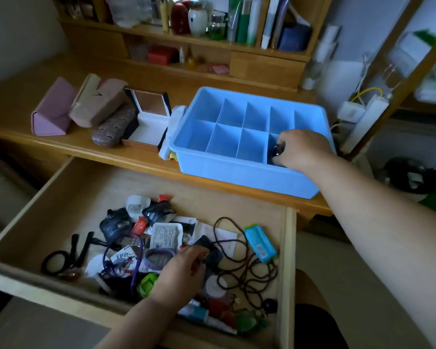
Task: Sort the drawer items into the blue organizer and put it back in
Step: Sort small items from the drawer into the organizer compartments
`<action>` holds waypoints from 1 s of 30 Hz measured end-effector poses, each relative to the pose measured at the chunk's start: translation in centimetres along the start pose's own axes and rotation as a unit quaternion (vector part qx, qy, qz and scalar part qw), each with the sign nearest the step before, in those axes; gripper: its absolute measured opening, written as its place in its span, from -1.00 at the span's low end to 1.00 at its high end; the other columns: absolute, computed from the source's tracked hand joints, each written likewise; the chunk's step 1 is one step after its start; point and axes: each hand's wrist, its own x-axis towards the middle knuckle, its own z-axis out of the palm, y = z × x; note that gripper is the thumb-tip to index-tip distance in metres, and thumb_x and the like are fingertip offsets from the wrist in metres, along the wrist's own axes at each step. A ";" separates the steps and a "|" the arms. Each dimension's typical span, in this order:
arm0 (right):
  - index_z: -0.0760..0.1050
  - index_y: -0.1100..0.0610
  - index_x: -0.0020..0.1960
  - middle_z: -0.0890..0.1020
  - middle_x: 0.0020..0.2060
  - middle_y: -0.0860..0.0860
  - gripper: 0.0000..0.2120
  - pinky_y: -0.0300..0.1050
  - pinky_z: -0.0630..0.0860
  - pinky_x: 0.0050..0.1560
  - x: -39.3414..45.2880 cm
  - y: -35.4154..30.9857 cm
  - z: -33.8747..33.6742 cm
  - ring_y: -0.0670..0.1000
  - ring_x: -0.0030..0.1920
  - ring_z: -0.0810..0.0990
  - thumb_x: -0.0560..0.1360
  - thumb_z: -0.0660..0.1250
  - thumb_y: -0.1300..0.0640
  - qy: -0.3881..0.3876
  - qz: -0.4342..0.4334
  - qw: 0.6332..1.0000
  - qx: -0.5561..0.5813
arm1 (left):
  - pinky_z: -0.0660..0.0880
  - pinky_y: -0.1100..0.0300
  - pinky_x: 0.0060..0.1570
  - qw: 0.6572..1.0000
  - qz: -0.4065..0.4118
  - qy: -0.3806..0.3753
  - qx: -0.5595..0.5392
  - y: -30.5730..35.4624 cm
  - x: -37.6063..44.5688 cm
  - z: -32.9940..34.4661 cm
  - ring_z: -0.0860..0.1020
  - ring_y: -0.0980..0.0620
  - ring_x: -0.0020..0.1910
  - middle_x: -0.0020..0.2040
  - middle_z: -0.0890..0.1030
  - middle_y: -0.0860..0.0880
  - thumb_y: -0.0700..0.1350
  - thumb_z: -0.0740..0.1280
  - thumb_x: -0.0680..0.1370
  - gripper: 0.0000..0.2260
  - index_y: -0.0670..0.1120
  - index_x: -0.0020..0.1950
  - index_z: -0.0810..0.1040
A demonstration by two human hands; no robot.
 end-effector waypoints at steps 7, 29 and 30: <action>0.58 0.13 -0.21 0.63 -0.27 0.04 -0.89 -0.02 0.42 -0.16 -7.0 0.5 1.4 0.16 -0.19 0.52 0.39 0.39 0.09 0.320 -0.203 0.915 0.138 | 0.45 0.33 -0.04 1.000 -0.005 0.001 -0.002 0.2 -0.1 0.1 0.53 0.13 -0.01 0.03 0.58 0.06 -0.21 0.28 0.54 -0.72 -0.02 0.23 0.53; 0.36 -0.05 -0.18 0.54 -0.27 -0.14 -0.81 -0.22 0.47 -0.25 -15.0 -0.5 7.3 -0.12 -0.25 0.52 0.32 0.38 0.07 -0.085 -0.175 0.940 0.281 | 0.41 0.55 -0.23 0.989 -0.054 0.130 -0.044 -2.1 -0.3 -2.4 0.56 0.25 -0.11 -0.05 0.58 0.14 -0.21 0.32 0.54 -0.77 -0.01 0.17 0.56; 0.39 -0.06 -0.17 0.55 -0.30 -0.15 -0.80 -0.24 0.46 -0.28 -14.3 -0.3 5.5 -0.13 -0.29 0.53 0.30 0.39 0.05 -0.045 -0.167 0.919 0.355 | 0.41 0.56 -0.23 0.988 -0.058 0.133 -0.051 -2.2 -0.1 -2.3 0.56 0.25 -0.10 -0.05 0.58 0.14 -0.21 0.32 0.54 -0.77 -0.01 0.17 0.56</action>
